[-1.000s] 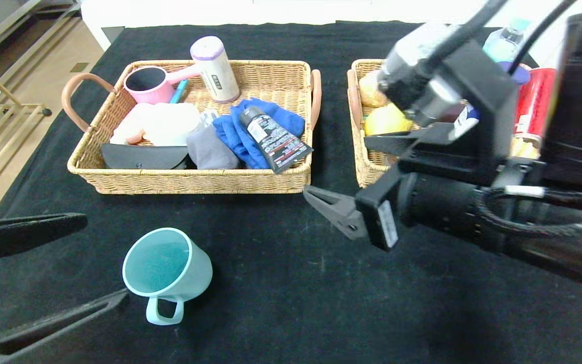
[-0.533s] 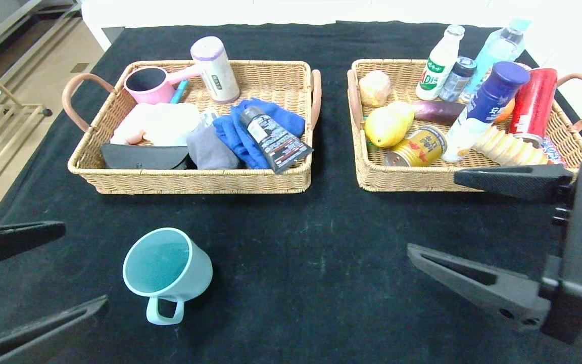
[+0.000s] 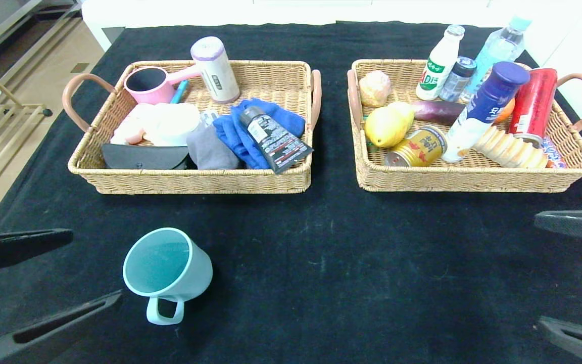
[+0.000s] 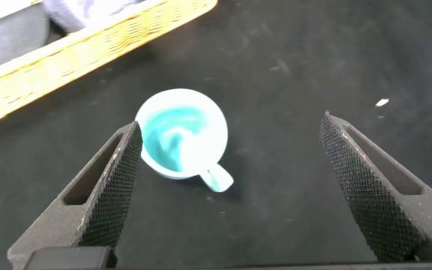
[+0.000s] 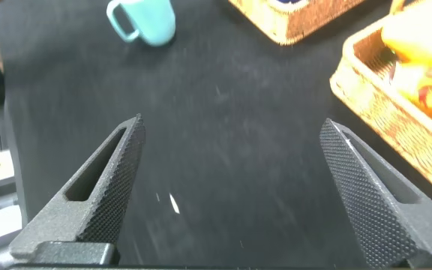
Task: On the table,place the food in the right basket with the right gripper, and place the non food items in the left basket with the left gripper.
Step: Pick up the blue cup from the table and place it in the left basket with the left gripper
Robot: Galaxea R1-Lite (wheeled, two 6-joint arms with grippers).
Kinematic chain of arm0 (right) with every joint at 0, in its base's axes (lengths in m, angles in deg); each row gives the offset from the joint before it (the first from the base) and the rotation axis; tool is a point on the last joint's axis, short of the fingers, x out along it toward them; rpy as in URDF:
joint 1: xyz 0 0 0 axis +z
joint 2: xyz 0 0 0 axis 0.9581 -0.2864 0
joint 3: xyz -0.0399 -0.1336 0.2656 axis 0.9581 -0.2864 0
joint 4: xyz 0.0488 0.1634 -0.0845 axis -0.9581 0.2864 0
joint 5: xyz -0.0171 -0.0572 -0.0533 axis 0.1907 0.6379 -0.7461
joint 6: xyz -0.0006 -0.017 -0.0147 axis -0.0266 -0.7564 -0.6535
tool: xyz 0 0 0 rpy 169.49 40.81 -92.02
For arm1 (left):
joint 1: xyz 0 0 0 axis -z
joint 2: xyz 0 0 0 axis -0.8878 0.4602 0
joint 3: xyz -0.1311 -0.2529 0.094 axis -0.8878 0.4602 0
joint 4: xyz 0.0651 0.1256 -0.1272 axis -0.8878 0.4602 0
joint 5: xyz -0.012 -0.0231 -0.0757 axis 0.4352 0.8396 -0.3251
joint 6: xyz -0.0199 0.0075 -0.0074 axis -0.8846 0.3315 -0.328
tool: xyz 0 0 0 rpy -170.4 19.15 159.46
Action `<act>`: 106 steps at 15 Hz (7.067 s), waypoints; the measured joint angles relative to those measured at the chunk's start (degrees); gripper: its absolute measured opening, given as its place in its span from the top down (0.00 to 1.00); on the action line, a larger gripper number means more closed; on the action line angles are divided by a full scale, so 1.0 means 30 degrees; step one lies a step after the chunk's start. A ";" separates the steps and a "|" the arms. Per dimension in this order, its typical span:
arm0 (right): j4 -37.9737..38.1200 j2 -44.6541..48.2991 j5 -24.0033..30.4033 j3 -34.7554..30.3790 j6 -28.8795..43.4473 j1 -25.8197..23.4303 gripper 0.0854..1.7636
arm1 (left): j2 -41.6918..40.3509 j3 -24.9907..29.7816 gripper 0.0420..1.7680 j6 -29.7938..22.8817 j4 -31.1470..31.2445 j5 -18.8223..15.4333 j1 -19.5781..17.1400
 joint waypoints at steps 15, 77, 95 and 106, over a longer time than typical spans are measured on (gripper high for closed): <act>-0.0748 0.2101 0.7518 -0.2857 -0.2028 -0.7136 0.04 | 0.1451 -0.0764 0.03 0.0309 0.1829 0.0443 -0.2528; -0.3174 -0.0175 0.5339 -0.2471 0.0837 -0.6680 0.03 | 1.0789 -0.7615 0.92 -0.1849 0.7765 0.4112 -0.2629; -0.3170 -0.0138 0.5348 -0.2499 0.0780 -0.6680 0.03 | 1.0585 -0.7164 0.92 -0.1885 0.7644 0.4141 -0.2609; -0.3174 -0.0150 0.5335 -0.2515 0.0829 -0.6680 0.03 | 0.7782 -0.7270 0.92 -0.3560 0.6522 0.3214 -0.2040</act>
